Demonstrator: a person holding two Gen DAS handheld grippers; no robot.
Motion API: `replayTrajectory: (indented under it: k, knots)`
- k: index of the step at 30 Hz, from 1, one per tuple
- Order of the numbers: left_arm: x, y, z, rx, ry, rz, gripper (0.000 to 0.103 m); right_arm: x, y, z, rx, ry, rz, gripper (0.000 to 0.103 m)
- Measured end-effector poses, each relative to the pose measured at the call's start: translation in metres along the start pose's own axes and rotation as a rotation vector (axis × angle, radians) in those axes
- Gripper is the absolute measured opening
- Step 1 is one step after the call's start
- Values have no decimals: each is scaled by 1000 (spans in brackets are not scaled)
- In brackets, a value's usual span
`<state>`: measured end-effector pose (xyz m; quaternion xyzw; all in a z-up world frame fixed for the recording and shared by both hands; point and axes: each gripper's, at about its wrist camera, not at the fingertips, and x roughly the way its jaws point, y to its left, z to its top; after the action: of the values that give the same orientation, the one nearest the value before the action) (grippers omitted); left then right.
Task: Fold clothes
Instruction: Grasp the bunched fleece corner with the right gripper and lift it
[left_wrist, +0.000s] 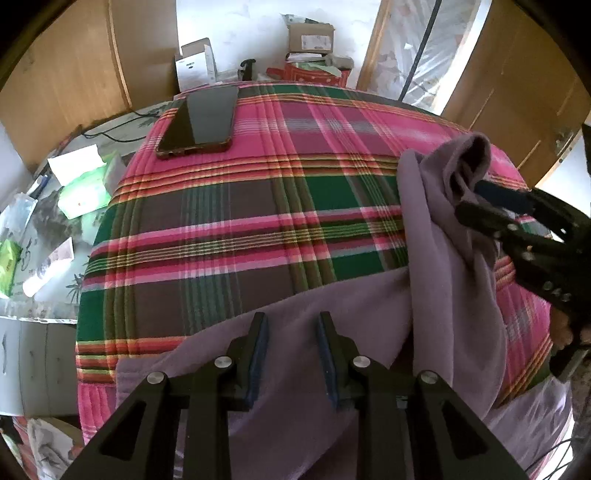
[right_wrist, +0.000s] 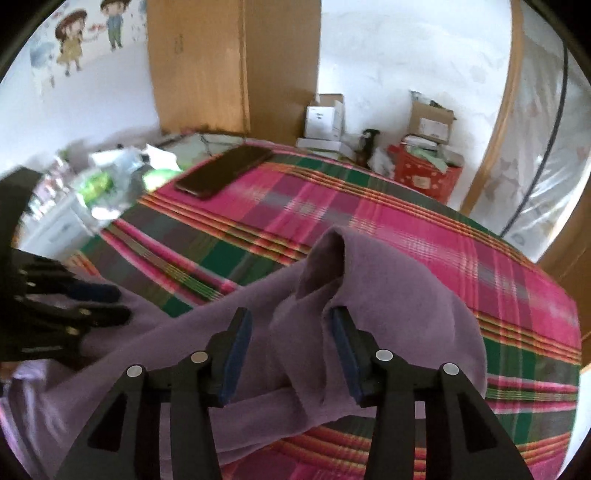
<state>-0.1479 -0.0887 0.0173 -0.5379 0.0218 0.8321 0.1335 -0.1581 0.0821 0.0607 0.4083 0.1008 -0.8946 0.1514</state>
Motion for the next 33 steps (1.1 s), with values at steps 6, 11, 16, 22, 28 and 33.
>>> replayTrajectory:
  k: [6,11,16,22,28,33]
  knots:
    - [0,-2,-2,7,-12,11,27,14,-1,-6,-24,29,-89,47]
    - [-2,-3,-4,2,-26,17,27,11,-8,-13,10,21,-63,41]
    - [-1,-3,-4,-8,-39,17,27,7,-13,-18,25,13,-72,18]
    - [-1,-4,-6,-8,-49,22,27,-12,-23,-27,51,-21,-70,16]
    - [1,-5,-5,-13,-54,30,27,-41,-40,-37,109,-67,-79,15]
    - [0,-7,-5,-14,-55,40,27,-64,-52,-50,161,-89,-90,15]
